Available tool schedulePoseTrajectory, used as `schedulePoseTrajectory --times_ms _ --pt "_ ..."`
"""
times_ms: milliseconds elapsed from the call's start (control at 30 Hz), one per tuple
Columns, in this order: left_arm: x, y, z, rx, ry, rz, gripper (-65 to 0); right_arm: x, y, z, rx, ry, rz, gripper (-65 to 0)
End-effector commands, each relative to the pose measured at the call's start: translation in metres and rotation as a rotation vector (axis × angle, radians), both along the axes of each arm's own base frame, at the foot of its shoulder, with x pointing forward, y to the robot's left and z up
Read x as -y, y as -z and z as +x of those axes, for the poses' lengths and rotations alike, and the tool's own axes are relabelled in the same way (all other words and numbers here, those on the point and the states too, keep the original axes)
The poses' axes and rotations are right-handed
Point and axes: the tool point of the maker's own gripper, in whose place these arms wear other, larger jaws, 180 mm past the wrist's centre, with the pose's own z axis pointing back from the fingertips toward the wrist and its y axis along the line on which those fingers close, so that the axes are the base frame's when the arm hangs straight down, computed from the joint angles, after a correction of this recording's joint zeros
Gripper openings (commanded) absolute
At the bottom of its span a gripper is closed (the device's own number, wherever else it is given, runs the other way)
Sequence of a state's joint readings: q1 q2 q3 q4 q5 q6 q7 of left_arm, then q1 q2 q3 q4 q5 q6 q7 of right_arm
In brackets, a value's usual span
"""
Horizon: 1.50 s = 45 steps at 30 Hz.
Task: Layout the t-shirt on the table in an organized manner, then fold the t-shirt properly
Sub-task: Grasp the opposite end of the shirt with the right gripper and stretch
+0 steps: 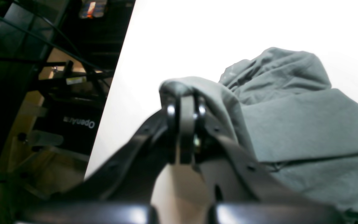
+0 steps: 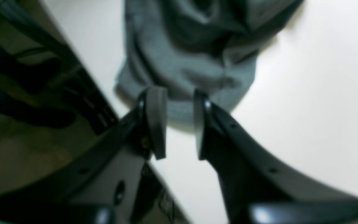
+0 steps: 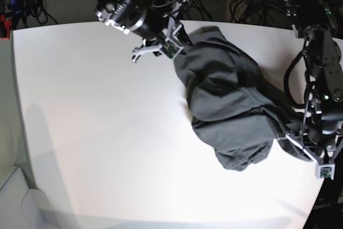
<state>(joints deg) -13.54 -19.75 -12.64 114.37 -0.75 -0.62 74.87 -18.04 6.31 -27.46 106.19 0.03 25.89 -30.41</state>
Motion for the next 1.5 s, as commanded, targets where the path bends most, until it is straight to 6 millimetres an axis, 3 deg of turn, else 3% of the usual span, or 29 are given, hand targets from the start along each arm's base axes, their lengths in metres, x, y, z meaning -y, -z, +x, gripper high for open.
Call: schedulePoseTrajectory --times_ms 0,233,500,633,733,1033,1367,1467 --pt "-0.004 -0.019 0.004 0.059 -0.007 0.020 -64.6 -0.009 -0.009 0.005 0.018 -0.002 0.046 -55.7" --pt "-0.026 -0.024 -0.002 0.079 -0.072 0.006 -64.6 -0.024 0.017 0.023 -0.039 0.008 0.041 -65.0" --pt "-0.037 -0.010 -0.014 0.033 -0.096 0.018 -64.6 -0.014 0.062 0.031 -0.124 0.008 -0.034 -65.0" --pt "-0.039 0.001 -0.021 0.002 -0.102 0.020 -64.6 0.023 0.084 0.041 -0.167 0.087 -0.088 -65.0" --pt "-0.044 0.009 -0.028 -0.031 -0.105 0.041 -64.6 0.056 0.089 0.062 -0.169 0.182 -0.106 -65.0" --pt "-0.069 0.035 -0.063 -0.174 -0.106 0.160 -64.6 0.172 0.108 0.106 -0.193 0.413 -0.219 -65.0" --pt "-0.085 0.080 -0.112 -0.446 0.045 0.304 -64.6 0.234 0.097 0.153 -0.162 0.494 -0.290 -65.0" --pt "-0.089 0.096 -0.124 -0.504 0.041 0.292 -64.6 0.263 0.090 0.167 -0.159 0.569 -0.286 -65.0"
